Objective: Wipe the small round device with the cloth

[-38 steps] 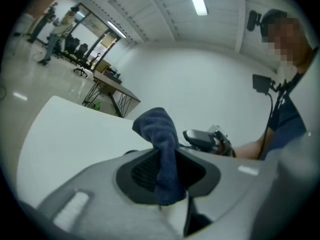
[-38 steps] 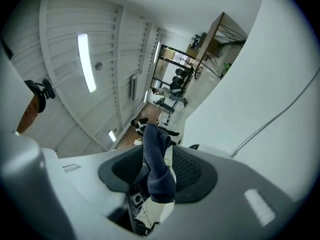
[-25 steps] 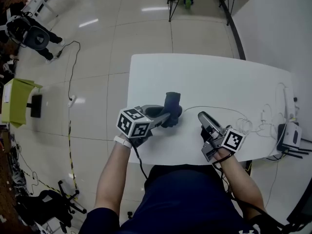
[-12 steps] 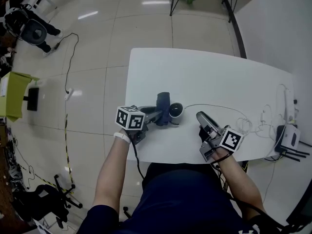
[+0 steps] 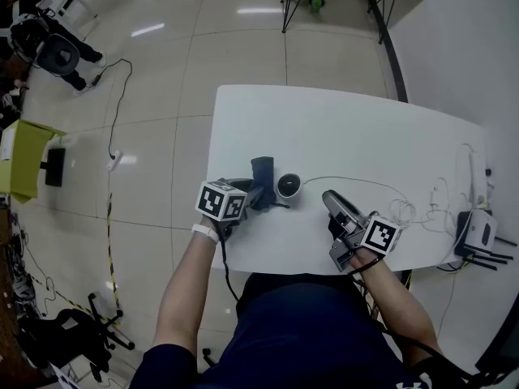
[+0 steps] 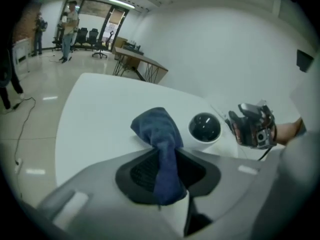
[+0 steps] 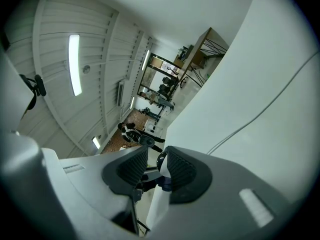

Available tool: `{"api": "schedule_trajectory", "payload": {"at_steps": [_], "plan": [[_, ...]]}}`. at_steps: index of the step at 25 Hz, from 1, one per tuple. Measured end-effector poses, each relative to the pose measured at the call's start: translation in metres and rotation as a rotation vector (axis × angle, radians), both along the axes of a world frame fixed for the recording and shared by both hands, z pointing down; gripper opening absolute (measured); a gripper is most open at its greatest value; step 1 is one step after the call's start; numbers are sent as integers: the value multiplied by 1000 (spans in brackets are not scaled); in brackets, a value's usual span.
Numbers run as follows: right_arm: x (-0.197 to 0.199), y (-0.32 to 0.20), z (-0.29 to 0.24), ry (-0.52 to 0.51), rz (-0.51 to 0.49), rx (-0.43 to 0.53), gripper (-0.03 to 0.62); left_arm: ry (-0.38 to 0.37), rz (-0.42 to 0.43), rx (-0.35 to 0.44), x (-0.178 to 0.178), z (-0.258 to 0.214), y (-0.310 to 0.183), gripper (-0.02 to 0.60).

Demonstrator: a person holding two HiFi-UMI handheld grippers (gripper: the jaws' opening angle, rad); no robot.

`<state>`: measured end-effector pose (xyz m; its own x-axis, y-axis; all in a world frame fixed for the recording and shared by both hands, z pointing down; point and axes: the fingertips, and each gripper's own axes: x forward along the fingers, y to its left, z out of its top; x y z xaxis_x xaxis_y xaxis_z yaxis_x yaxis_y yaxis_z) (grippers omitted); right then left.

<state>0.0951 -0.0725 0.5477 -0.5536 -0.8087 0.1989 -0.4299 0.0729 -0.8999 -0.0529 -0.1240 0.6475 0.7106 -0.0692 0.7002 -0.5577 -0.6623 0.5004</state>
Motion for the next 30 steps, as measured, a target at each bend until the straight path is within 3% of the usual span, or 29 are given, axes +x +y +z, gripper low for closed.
{"api": "schedule_trajectory", "payload": {"at_steps": [4, 7, 10, 13, 17, 23, 27, 30], "plan": [[5, -1, -1, -2, 4, 6, 124, 97, 4, 76, -3, -55, -3, 95], [2, 0, 0, -11, -8, 9, 123, 120, 131, 167, 16, -99, 2, 94], [-6, 0, -1, -23, -18, 11, 123, 71, 354, 249, 41, -118, 10, 95], [-12, -1, -3, -19, -18, 11, 121, 5, 562, 246, 55, -113, 19, 94], [-6, 2, 4, 7, -8, -9, 120, -109, 723, 234, 60, -96, 19, 94], [7, 12, 23, -4, 33, -50, 118, -164, 772, 198, 55, -79, -1, 94], [8, 12, 27, -20, 43, -60, 115, -169, 740, 68, 45, -71, -7, 97], [9, 10, 29, -18, 47, -69, 115, -164, 706, 14, 41, -58, -16, 97]]}}
